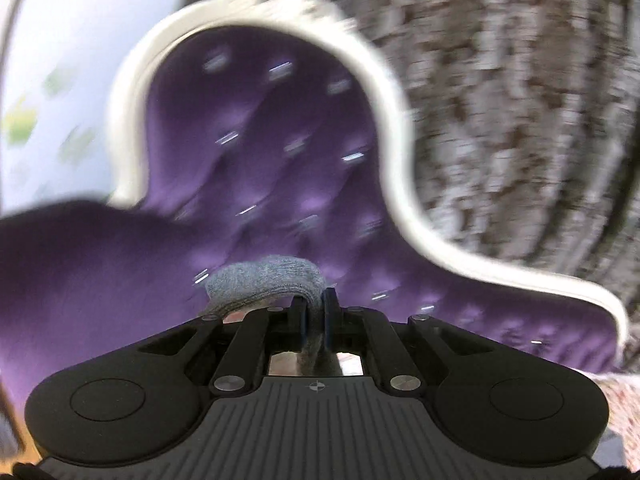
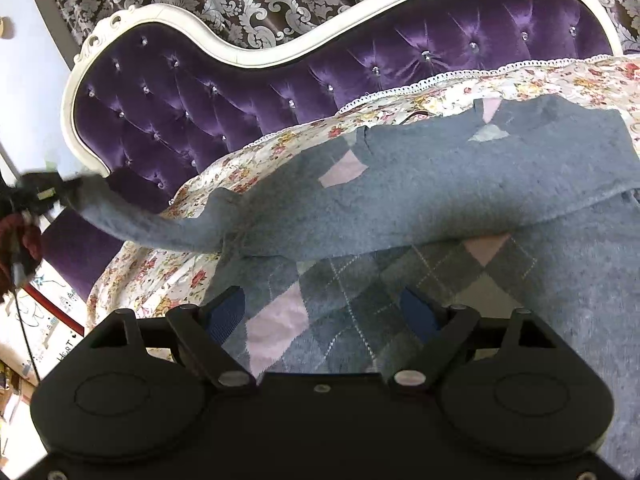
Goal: Fold small clothes
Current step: 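Grasp the other sleeve cuff with the left tool and lift, then lay the sleeve across the sweater body with the left tool and release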
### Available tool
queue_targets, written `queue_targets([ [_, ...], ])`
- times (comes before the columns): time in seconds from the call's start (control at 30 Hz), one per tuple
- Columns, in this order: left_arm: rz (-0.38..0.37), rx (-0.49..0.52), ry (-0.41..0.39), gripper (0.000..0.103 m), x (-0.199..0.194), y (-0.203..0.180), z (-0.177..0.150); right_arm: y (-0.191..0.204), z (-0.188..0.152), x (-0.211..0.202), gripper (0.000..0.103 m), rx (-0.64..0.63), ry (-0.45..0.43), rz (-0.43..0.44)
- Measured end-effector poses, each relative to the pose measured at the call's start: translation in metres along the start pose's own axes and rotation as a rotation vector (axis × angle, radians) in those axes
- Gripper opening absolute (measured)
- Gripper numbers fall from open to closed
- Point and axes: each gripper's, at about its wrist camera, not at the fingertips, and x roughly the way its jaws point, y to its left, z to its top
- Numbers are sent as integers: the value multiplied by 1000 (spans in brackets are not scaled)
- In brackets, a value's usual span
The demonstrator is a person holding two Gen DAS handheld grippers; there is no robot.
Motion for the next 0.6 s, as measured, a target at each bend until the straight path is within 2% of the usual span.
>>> queue_targets([
  [0.17, -179, 105, -50, 7, -9, -93, 18, -6, -6, -10, 86, 20, -7, 8],
  [0.3, -324, 181, -50, 7, -2, -171, 11, -16, -10, -22, 86, 45, -24, 8],
  [0.43, -443, 209, -11, 7, 13, -245, -19, -30, -14, -35, 87, 76, -44, -3],
  [0.6, -533, 207, 125, 8, 49, -316, -88, -47, -19, -51, 87, 112, -66, -19],
])
